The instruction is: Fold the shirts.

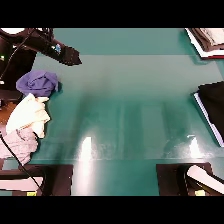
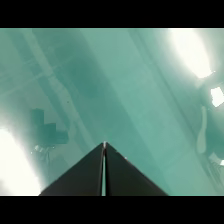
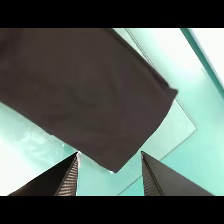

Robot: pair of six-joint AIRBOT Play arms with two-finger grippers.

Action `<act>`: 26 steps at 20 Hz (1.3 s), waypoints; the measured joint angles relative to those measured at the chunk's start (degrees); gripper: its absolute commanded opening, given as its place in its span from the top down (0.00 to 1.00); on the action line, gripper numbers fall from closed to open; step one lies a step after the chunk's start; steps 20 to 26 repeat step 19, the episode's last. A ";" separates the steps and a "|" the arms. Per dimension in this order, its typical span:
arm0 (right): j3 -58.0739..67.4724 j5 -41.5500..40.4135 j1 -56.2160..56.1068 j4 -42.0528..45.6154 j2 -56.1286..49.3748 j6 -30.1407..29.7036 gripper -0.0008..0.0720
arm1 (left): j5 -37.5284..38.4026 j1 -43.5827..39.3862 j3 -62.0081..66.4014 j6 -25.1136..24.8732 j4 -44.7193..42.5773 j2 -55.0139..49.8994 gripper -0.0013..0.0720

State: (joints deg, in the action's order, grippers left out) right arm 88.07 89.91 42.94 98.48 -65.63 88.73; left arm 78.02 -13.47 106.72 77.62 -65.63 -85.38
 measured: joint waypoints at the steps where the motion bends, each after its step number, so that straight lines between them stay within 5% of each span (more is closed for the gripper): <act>1: 0.00 0.46 0.02 -0.87 0.00 0.42 0.37 | 0.00 0.00 0.00 0.00 0.00 0.00 0.95; 6: 0.00 1.99 -2.62 -20.70 0.00 1.40 0.38 | -1.29 0.00 0.00 -0.09 0.02 0.00 0.95; 8: 0.00 1.77 -6.51 -28.00 0.00 1.36 0.85 | -1.60 0.00 0.00 -0.09 0.04 0.00 0.95; 9: 0.00 1.60 -9.11 -30.40 0.00 0.98 0.96 | -1.84 0.00 0.00 -0.09 0.07 0.00 0.95; 18: 0.00 -2.43 -29.92 -36.26 0.00 -2.95 0.96 | -2.51 0.00 0.00 -0.02 0.09 0.00 0.95; 26: 0.00 -2.67 -31.19 -36.41 0.00 -3.04 0.96 | -2.54 0.00 0.00 0.00 0.09 0.00 0.95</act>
